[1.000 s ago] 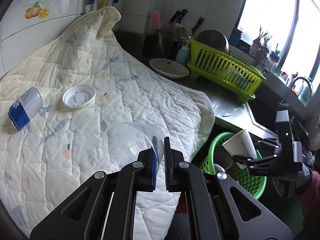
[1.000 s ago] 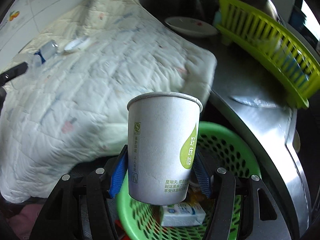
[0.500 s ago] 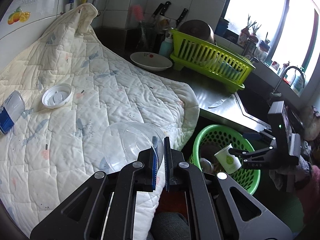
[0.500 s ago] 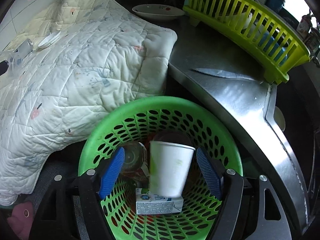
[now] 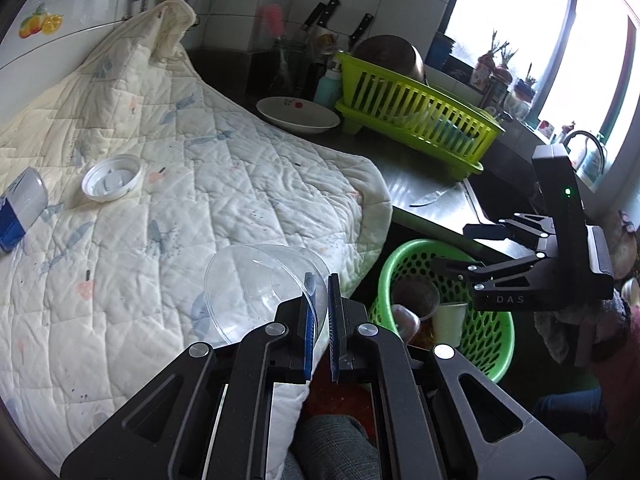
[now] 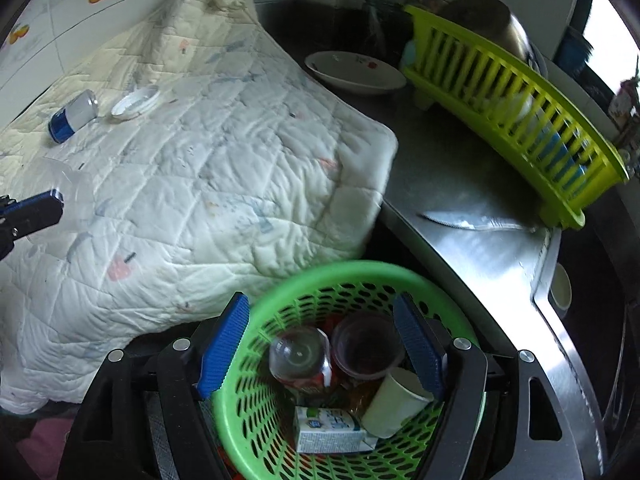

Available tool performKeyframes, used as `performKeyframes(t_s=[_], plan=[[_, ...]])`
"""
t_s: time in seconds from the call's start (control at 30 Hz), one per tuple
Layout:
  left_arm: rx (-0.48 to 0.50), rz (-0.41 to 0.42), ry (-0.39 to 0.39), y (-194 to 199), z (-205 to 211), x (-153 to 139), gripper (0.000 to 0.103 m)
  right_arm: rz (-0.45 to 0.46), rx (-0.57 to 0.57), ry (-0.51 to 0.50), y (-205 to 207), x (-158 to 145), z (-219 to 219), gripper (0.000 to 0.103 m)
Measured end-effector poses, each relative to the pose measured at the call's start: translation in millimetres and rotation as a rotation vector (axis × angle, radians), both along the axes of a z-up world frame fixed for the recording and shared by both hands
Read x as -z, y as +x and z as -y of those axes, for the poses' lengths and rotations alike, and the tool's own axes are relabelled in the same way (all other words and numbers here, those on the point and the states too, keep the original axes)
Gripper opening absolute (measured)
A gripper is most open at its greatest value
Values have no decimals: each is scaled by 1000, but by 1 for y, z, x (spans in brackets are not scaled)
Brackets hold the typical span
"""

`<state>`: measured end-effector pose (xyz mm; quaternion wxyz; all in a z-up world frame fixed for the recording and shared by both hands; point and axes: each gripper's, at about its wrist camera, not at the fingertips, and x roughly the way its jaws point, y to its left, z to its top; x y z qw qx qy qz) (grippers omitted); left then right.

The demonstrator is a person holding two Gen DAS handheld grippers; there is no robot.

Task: Collect trash
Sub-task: 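Drop the white paper cup into the wastebasket with the right gripper while the left carries the clear cup, then carry the clear plastic cup with the left gripper toward the green wastebasket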

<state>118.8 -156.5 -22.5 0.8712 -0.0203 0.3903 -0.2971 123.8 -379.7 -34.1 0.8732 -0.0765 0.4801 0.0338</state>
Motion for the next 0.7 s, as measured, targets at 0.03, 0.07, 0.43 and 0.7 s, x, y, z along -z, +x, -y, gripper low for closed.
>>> performKeyframes(t_s=[0.03,0.07,0.43,0.7], plan=[[-11,1,0,0,-6,-1,5,4,-18,0,4,-2,-9,72],[-19,2,-1,1,-11,-2,5,8,-29,-2,6,-4,-15,72],[-131,9,1,7,-67,-6,5,24,-148,14,39,-12,-83,72],[-190,9,-8,5,-94,-6,5,29,-205,25,56,-21,-119,72]])
